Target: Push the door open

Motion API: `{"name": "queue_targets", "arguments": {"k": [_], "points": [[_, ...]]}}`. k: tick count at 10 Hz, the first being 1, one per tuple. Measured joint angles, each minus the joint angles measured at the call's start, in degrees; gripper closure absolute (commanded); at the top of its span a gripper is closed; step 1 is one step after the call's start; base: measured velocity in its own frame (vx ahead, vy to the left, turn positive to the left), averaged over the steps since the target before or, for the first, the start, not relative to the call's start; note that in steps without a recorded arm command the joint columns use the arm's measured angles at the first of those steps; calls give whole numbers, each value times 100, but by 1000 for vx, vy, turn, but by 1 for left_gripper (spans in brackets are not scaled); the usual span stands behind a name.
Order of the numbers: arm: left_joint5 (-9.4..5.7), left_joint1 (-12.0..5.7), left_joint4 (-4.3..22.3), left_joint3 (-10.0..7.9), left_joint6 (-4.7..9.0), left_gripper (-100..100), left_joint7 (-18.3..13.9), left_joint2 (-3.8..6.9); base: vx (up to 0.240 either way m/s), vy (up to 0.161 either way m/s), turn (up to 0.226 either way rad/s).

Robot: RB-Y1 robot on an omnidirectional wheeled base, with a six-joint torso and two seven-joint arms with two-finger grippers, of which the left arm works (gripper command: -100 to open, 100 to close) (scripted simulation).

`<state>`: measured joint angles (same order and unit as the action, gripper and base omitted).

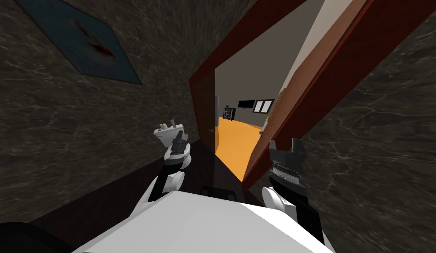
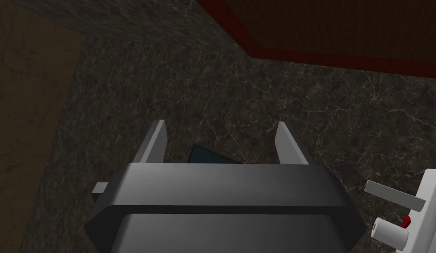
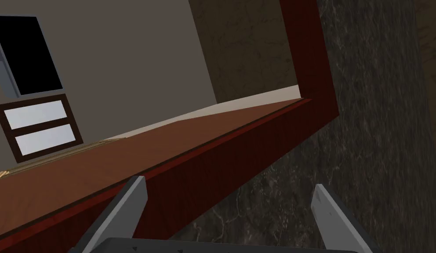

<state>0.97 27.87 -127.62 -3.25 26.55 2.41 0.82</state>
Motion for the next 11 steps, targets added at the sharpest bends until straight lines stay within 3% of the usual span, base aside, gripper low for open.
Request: {"name": "queue_targets", "arguments": {"k": [11], "points": [[-2, -360, 1238, 345, 256, -100, -110, 246, 84, 79, -69]]}}
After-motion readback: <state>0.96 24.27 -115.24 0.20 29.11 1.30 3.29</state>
